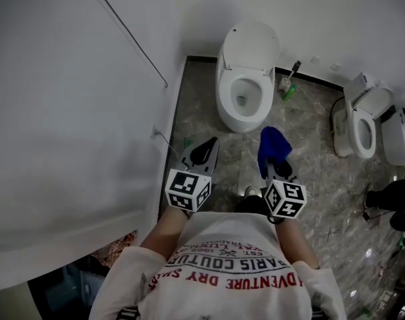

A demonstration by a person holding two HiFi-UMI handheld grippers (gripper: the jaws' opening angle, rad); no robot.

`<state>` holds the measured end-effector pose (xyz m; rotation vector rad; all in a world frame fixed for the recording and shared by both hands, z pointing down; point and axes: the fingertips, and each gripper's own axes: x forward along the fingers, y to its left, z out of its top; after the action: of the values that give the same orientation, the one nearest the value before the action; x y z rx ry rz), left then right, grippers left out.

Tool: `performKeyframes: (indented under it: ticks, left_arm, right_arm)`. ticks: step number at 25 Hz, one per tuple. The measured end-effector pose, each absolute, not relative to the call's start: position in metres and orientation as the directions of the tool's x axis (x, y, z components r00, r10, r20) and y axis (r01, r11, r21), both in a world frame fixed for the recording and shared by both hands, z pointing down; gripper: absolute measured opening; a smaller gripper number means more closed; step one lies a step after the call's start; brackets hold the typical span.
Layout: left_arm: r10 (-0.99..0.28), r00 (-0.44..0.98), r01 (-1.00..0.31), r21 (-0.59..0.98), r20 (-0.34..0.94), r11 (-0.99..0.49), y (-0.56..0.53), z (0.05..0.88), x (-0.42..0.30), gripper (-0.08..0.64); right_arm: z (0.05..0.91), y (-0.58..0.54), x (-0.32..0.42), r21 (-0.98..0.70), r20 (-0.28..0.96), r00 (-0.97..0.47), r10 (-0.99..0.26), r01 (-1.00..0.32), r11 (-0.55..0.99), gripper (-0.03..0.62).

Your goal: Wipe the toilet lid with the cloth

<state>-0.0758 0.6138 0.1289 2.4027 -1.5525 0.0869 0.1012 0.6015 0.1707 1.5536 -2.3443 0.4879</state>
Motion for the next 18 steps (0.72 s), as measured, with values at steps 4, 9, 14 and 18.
performKeyframes:
  ticks: [4, 9, 14, 18]
  left_arm:
    - [-0.885, 0.412, -0.903, 0.224, 0.218, -0.365, 0.589, 0.140, -0.079, 0.006]
    - [-0.895, 0.382, -0.916, 0.225, 0.230, -0.333, 0.527, 0.148, -0.066, 0.006]
    - [-0.908, 0.334, -0.931, 0.239, 0.254, -0.276, 0.455, 0.152, -0.051, 0.006]
    - [-0.919, 0.300, -0.938, 0.252, 0.256, -0.237, 0.393, 0.153, -0.037, 0.006]
  right_arm:
    - [0.174, 0.581, 0.101, -0.120, 0.422, -0.384, -0.821, -0.922, 0.369, 0.098]
    - [0.178, 0.515, 0.114, -0.137, 0.405, -0.431, -0.806, -0.901, 0.412, 0.098]
    - [0.181, 0.434, 0.130, -0.160, 0.411, -0.474, -0.779, -0.878, 0.450, 0.098]
    - [0.183, 0.372, 0.140, -0.173, 0.415, -0.508, -0.755, -0.859, 0.483, 0.098]
